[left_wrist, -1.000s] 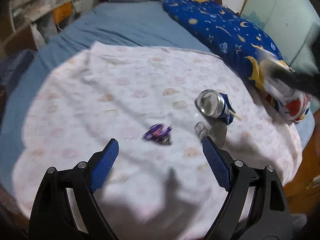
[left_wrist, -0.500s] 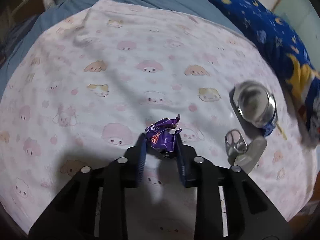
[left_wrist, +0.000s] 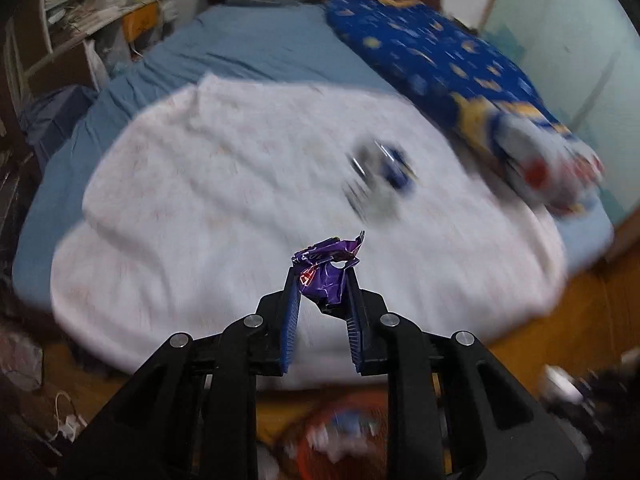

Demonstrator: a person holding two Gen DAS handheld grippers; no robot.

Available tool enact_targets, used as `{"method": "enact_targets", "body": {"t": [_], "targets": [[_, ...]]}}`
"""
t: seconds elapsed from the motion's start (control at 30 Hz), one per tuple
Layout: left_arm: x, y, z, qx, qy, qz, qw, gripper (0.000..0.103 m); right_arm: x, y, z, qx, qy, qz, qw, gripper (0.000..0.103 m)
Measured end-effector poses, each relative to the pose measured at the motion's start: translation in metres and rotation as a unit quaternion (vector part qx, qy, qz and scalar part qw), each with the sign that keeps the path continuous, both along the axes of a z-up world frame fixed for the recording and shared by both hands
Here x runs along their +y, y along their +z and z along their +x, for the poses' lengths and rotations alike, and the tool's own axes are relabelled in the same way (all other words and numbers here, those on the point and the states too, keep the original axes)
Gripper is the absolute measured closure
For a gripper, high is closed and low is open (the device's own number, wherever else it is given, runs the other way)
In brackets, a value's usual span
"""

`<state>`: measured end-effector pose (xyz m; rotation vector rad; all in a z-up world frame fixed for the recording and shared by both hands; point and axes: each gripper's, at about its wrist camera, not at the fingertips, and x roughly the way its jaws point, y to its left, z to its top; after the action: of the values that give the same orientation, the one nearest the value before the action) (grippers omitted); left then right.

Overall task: Collect trash
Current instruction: 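Carry both items over the red wastebasket and open both tools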

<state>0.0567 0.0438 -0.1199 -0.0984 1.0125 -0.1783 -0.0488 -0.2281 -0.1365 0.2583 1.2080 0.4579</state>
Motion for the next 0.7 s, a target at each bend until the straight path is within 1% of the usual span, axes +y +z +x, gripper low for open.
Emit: {"method": "enact_targets", "body": {"t": [0.03,0.07,0.1,0.13,0.17,0.27,0.3,0.33,0.37,0.4,0.5,0.6,0.63,0.7], "targets": [[-0.005,-0.004,-0.021,0.013,-0.008,0.000,0.9999,0.082,0.002,-0.007,-0.009,0.015,-0.002,-0.004,1.000,0.087],[-0.014,-0.013,-0.048,0.037,-0.025,-0.001,0.9990,0.082,0.004,-0.019,-0.023,0.036,-0.005,-0.008,0.999,0.087],[-0.020,-0.020,-0.063,0.053,-0.035,-0.007,0.9980,0.082,0.007,-0.029,-0.034,0.056,-0.009,-0.014,0.998,0.087],[-0.028,-0.034,-0.084,0.077,-0.043,-0.013,0.9960,0.082,0.009,-0.036,-0.041,0.067,-0.012,-0.018,0.998,0.087],[-0.035,-0.054,-0.104,0.112,-0.048,-0.025,0.9922,0.082,0.011,-0.052,-0.052,0.089,-0.019,-0.019,0.996,0.087],[-0.042,-0.102,-0.131,0.178,-0.033,-0.034,0.9830,0.082,0.017,-0.093,-0.067,0.131,-0.018,-0.031,0.991,0.087],[-0.043,-0.122,-0.135,0.209,-0.027,-0.043,0.9766,0.082,0.019,-0.112,-0.071,0.152,-0.016,-0.034,0.988,0.087],[-0.043,-0.136,-0.138,0.228,-0.020,-0.047,0.9722,0.082,0.020,-0.129,-0.074,0.177,-0.018,-0.028,0.984,0.087],[-0.043,-0.146,-0.138,0.241,-0.016,-0.045,0.9694,0.081,0.021,-0.141,-0.076,0.191,-0.019,-0.032,0.981,0.086],[-0.044,-0.155,-0.137,0.257,-0.019,-0.035,0.9657,0.081,0.021,-0.147,-0.075,0.194,-0.016,-0.040,0.980,0.086],[-0.052,-0.163,-0.134,0.261,-0.031,-0.014,0.9648,0.080,0.023,-0.154,-0.075,0.196,-0.013,-0.045,0.980,0.086],[-0.060,-0.167,-0.139,0.258,-0.041,-0.008,0.9652,0.078,0.026,-0.161,-0.073,0.195,-0.009,-0.054,0.979,0.084],[-0.060,-0.170,-0.138,0.260,-0.043,-0.006,0.9645,0.077,0.025,-0.167,-0.072,0.199,-0.011,-0.054,0.978,0.083],[-0.064,-0.180,-0.142,0.266,-0.046,0.011,0.9628,0.076,0.024,-0.179,-0.066,0.209,-0.012,-0.058,0.976,0.082]]}}
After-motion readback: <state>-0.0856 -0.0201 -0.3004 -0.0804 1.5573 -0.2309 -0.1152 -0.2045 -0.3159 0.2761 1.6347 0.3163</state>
